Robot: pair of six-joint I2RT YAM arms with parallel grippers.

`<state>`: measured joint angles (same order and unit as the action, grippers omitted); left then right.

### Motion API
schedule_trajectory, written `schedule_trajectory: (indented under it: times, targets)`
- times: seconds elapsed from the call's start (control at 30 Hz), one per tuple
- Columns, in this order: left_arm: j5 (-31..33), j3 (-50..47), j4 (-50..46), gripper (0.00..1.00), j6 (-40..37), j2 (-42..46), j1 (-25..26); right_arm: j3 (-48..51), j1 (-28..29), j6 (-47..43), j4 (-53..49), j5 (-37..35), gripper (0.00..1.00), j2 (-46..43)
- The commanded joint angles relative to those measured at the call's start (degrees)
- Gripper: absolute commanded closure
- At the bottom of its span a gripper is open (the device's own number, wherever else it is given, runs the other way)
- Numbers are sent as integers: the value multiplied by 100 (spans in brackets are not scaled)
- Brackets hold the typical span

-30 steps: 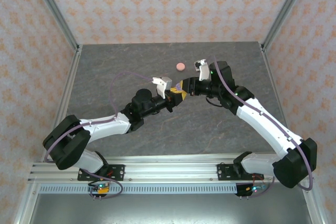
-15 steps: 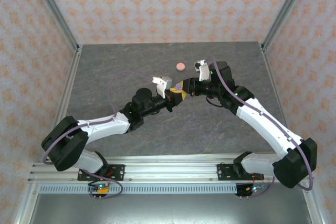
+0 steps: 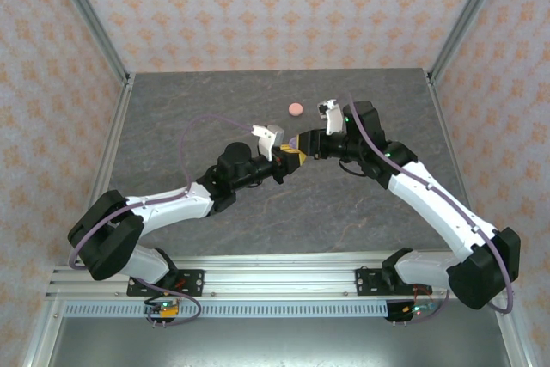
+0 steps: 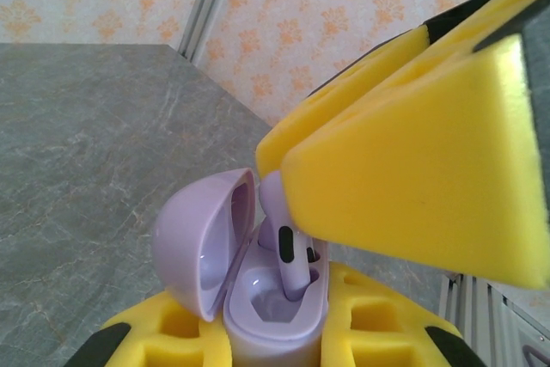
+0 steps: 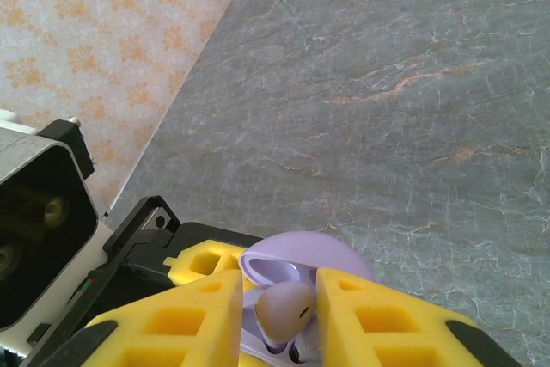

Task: Insert wireless bluetooth earbuds into charging case

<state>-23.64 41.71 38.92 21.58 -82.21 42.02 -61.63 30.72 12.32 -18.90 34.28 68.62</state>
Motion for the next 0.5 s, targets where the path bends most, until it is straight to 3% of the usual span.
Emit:
schedule_trajectory:
  times: [0.0, 0.47]
  targets:
    - [53, 293, 147, 98, -60, 140, -1, -78, 83, -96, -283, 341, 71, -205]
    - [43, 219, -208, 98, -746, 268, 138, -253, 88, 32, -429, 205, 51, -331]
